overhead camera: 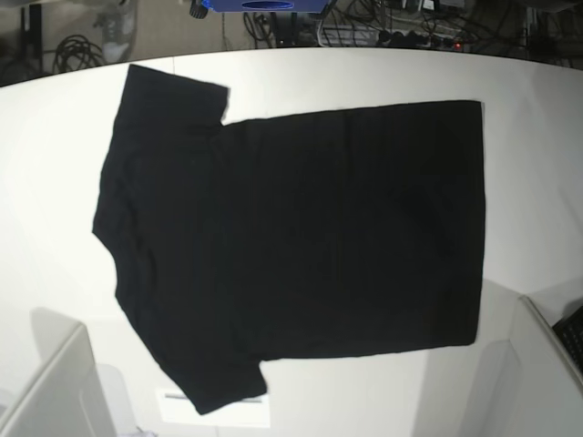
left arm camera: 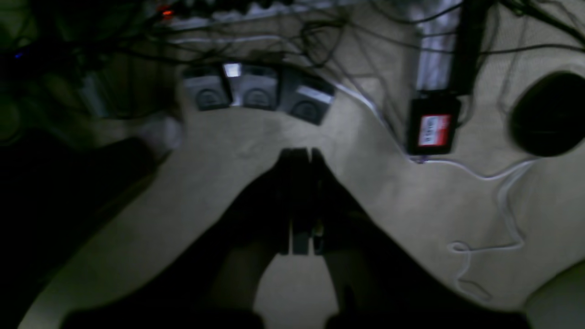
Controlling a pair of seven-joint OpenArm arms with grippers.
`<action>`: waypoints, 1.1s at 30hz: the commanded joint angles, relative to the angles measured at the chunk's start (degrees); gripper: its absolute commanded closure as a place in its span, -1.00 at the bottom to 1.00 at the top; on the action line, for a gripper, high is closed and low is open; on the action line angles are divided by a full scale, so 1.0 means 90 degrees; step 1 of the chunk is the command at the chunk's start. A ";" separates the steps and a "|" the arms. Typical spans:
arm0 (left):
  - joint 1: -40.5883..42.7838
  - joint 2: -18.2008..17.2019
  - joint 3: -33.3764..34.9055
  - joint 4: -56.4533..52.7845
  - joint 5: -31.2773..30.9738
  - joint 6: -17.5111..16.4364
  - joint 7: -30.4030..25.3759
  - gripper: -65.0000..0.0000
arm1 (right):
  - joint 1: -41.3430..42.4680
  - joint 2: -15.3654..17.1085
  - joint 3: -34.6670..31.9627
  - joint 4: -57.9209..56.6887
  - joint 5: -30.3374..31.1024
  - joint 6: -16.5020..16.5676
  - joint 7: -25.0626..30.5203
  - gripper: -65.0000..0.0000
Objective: Fold the T-shirt properly
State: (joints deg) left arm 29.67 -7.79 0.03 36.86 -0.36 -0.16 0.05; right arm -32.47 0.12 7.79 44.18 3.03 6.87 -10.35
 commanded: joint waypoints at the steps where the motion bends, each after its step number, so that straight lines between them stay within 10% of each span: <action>1: 0.0225 -0.0087 -0.0018 0.0188 -0.0004 0.0004 -0.0040 1.00 | -0.0295 0.0031 0.0077 0.0458 0.0020 0.0023 -0.0066 1.00; 13: 0.2559 -0.1054 -0.0018 0.3548 -0.2182 0.0004 -0.0148 1.00 | -0.2297 -0.0790 0.1376 0.4873 0.0020 0.0023 -0.0926 1.00; 22: 0.4024 -0.1366 -0.0018 0.5091 -0.2368 0.0004 -0.2736 1.00 | -0.2766 -0.0800 0.2216 0.7306 0.1329 0.0042 -0.1815 1.00; 33: 0.4425 -0.1396 -0.0028 0.6312 -0.2397 0.0013 -0.4416 1.00 | -0.1985 -0.0692 0.2831 0.7960 0.2579 0.0423 -0.2010 1.00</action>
State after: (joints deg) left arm 68.53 -20.21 -0.01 92.97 -22.11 0.01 -37.50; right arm -49.74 -6.46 33.06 114.89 25.52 10.39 -29.26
